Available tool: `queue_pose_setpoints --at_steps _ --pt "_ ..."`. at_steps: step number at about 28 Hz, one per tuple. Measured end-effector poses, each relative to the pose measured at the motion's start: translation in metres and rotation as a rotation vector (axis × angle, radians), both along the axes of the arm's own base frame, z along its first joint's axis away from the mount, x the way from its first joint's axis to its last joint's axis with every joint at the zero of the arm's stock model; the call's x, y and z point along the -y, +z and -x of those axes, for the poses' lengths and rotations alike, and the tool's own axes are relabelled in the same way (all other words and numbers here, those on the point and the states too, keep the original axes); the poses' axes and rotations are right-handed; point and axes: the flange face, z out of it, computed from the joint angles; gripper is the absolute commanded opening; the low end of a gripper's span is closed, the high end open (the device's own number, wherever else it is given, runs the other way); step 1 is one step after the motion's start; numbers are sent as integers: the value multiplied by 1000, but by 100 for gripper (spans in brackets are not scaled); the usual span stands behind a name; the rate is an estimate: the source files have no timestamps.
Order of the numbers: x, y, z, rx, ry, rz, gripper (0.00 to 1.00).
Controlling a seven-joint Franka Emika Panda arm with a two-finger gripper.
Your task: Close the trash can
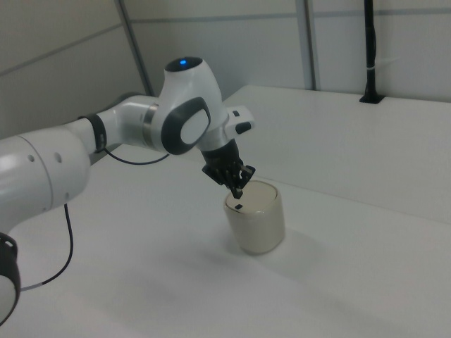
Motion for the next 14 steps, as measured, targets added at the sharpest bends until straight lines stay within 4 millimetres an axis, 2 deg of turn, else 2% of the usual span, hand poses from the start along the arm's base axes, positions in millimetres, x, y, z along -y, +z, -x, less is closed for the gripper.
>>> queue_pose_setpoints --at_steps 3,4,7,10,11,12,14 --pt "5 24 14 -25 -17 0 11" --pt "7 30 19 -40 -22 1 22" --pt "12 51 37 -88 -35 4 25" --pt "17 69 52 -116 -44 7 60" --pt "18 73 56 -122 -46 7 75" --pt "19 77 59 -128 -48 7 100" --pt "21 82 65 -140 -51 8 100"
